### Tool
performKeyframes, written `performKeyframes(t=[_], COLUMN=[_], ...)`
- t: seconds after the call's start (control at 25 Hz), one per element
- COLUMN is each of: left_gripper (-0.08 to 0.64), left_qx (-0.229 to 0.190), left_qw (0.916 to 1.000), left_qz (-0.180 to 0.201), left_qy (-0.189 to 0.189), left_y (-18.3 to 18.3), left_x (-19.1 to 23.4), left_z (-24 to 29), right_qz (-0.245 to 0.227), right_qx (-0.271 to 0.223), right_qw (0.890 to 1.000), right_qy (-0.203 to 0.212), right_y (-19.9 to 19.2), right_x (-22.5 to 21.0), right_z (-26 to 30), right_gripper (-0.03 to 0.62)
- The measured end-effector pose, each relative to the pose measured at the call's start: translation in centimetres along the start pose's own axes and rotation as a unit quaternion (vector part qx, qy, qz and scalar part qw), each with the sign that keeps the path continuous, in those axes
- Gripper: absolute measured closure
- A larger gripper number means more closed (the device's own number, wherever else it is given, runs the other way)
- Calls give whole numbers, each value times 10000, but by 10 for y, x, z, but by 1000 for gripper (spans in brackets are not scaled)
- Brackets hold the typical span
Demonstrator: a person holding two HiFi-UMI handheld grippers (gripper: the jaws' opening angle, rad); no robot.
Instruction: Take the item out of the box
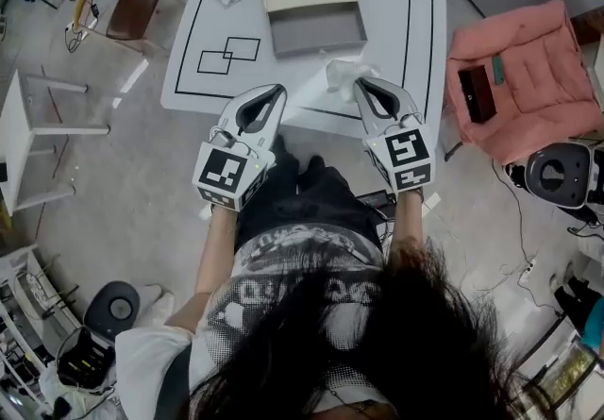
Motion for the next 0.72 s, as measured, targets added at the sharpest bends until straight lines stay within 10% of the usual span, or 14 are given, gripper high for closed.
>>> performKeyframes(t=[0.72], left_gripper=[560], left_qx=[206], left_qw=[9997], left_qz=[25], left_qy=[-150], left_y=[-11], left_x=[-1], left_z=[-23], right_qz=[169], right_qx=[-66], right_qw=[9998], right_qy=[-129], right_y=[-9], right_x=[35], right_z=[-11], right_gripper=[575])
Point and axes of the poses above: the fingertips, and each gripper's own axes: z forward along the fingers, x to its left, y out of its top, the point moved 4 cm from there along -z, backward along the fingers, and after that the axes turned 6 degrees about -y, right-handed, at the moved point
